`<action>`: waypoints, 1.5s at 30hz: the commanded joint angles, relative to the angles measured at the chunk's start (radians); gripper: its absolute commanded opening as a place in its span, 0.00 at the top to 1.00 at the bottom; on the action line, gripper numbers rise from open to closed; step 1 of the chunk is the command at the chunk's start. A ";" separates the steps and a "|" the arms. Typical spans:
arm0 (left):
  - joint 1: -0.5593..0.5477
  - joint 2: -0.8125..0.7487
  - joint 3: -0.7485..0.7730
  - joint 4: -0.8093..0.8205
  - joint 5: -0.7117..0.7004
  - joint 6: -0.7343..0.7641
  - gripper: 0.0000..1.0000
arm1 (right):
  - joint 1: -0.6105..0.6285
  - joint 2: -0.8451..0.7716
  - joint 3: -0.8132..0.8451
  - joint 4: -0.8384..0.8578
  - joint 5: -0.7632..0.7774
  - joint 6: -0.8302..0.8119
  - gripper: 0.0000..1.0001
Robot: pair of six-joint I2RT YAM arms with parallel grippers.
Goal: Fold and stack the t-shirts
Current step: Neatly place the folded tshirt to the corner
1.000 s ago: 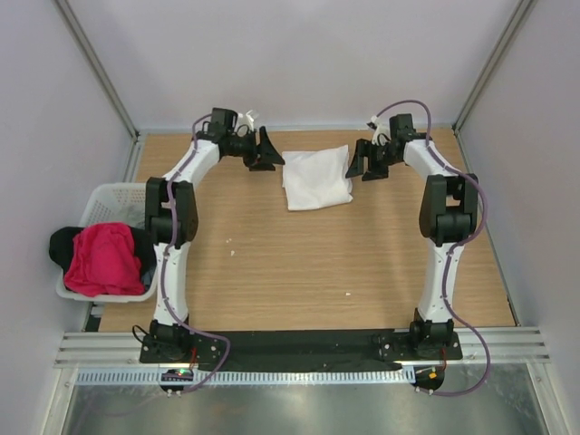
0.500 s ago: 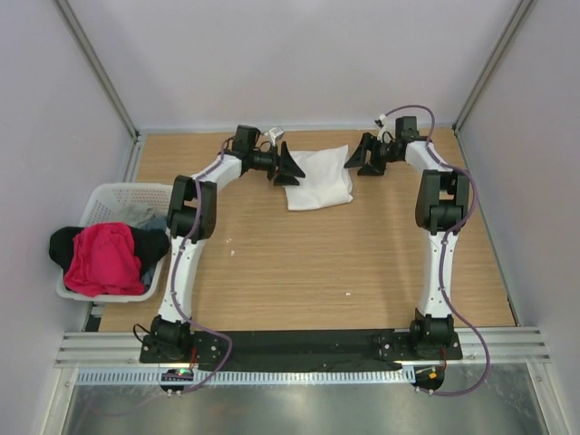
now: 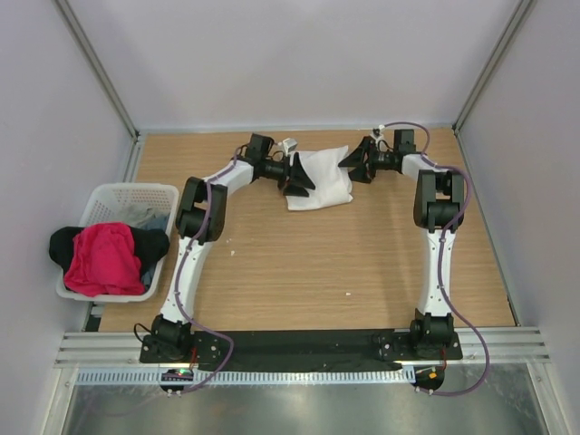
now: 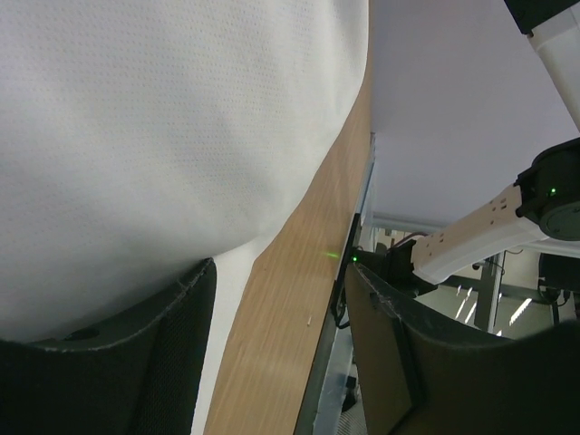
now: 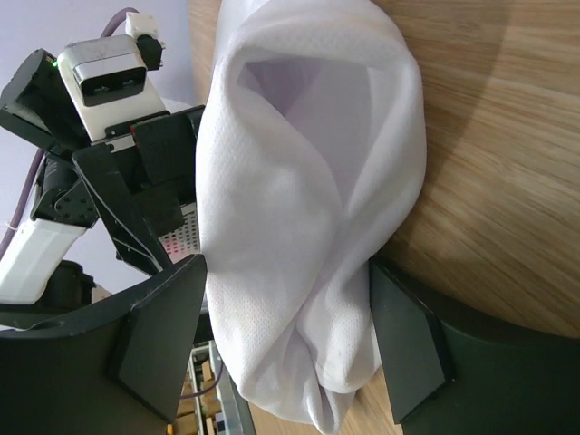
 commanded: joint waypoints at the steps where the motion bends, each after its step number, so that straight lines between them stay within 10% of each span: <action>1: 0.004 -0.017 0.022 -0.027 0.009 0.043 0.40 | 0.018 0.008 0.026 0.080 -0.058 0.059 0.22; 19: 0.009 -0.028 0.013 -0.076 -0.006 0.077 0.40 | 0.118 0.011 0.092 -0.234 0.084 -0.248 0.26; 32: 0.026 -0.060 -0.003 -0.093 -0.002 0.092 0.41 | 0.138 -0.026 0.101 -0.355 0.231 -0.412 0.89; 45: 0.085 -0.163 0.198 -0.553 -0.405 0.581 0.37 | -0.012 -0.220 0.171 -0.589 0.666 -0.788 0.99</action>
